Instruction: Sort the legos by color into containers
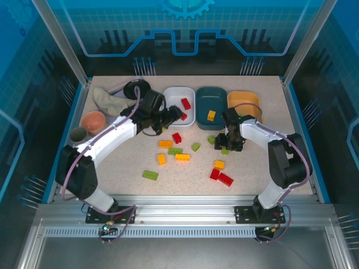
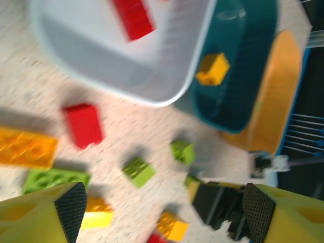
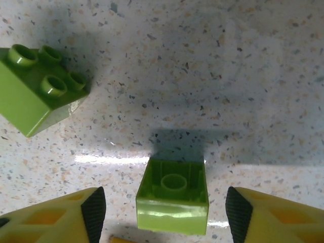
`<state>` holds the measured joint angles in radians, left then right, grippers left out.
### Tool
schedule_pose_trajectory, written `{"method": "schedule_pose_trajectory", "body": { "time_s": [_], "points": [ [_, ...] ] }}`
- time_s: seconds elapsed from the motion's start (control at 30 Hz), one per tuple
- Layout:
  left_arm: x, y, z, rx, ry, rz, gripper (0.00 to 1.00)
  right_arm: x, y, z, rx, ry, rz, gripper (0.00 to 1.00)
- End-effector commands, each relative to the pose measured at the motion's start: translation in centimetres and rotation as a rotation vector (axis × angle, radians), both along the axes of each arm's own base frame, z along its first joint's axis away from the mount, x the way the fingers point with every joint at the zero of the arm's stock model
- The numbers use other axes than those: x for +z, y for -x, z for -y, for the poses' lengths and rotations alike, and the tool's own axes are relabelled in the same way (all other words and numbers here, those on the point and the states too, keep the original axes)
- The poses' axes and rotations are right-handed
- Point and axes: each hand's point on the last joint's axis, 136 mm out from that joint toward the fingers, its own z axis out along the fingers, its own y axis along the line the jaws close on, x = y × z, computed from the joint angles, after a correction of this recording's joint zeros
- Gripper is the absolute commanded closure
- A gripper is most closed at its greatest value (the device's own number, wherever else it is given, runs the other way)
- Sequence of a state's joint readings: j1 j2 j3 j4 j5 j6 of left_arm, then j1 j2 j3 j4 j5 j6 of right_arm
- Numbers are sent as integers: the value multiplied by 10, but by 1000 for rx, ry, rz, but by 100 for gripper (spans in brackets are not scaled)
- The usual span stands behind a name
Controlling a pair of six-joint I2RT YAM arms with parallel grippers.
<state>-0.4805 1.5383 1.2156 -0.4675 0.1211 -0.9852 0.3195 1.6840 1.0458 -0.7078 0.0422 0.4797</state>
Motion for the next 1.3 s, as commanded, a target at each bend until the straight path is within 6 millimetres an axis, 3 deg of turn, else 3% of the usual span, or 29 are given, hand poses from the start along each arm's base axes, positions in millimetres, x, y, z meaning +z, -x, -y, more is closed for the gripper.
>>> {"method": "schedule_pose_trajectory", "body": {
  "time_s": [0.0,0.17,0.33,0.53,0.63,0.77,0.9,1.1,1.2,1.27],
  "points": [
    [-2,25,-5,5,17,7,16,0,-7,2,6,9,-14,44],
    [-16,58,-20,19,-3,-17,16,-9,-6,4,-3,25,-50,55],
    [-20,71,-29,30,-9,-24,16,0,-3,6,-19,32,-25,68],
    [-19,77,-16,-18,-4,-8,16,45,-14,18,-33,76,99,72],
    [-20,78,-3,-60,-1,6,17,70,-30,37,-63,95,165,72],
    [-27,79,16,-133,-32,8,17,82,-56,72,-116,118,191,72],
    [-34,81,34,-202,-59,5,17,75,-82,99,-164,128,173,72],
    [-48,86,62,-306,-113,-13,18,40,-110,118,-195,131,77,69],
    [-51,86,63,-311,-158,-26,19,30,-120,119,-189,121,53,61],
    [-55,84,52,-275,-211,-42,19,28,-125,117,-177,114,44,49]
  ]
}}
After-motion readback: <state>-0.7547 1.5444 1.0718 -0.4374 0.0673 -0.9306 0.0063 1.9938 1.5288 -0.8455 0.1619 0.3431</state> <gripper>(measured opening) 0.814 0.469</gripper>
